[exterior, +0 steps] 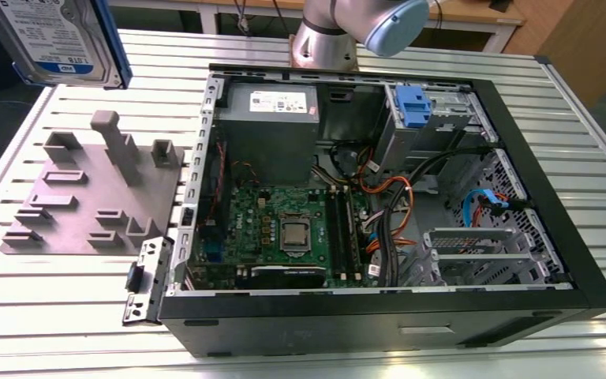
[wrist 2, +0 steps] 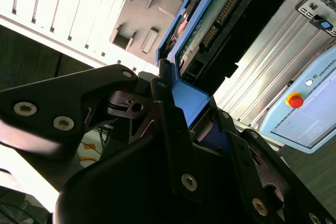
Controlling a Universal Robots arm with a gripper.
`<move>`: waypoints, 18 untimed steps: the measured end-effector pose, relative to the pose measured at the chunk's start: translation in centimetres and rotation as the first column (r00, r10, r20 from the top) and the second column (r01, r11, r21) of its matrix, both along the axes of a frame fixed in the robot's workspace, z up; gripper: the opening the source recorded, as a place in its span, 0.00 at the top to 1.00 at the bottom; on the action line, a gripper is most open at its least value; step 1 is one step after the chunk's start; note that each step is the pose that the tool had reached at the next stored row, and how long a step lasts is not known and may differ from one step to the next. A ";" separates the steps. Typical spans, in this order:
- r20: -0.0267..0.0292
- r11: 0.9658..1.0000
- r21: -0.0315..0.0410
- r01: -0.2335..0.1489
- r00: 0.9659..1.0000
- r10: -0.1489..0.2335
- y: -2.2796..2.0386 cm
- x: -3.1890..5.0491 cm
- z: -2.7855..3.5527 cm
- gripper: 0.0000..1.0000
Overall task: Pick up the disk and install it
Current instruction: 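Pick up the disk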
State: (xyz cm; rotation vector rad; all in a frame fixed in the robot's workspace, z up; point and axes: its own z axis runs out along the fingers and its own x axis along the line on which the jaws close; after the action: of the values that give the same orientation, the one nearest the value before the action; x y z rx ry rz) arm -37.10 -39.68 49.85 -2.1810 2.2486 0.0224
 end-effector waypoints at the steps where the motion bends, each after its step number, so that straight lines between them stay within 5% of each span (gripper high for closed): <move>1: 0.000 1.000 0.000 0.000 1.000 0.000 0.00 0.02 0.00 0.63; 13: 0.000 1.000 0.000 0.000 1.000 0.000 -0.01 0.27 0.00 0.63; 18: 0.000 1.000 0.000 0.000 1.000 0.000 -0.38 0.27 0.00 0.63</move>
State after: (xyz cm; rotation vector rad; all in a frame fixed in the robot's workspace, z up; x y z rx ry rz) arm -36.83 -40.06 49.85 -2.1811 2.2486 0.0224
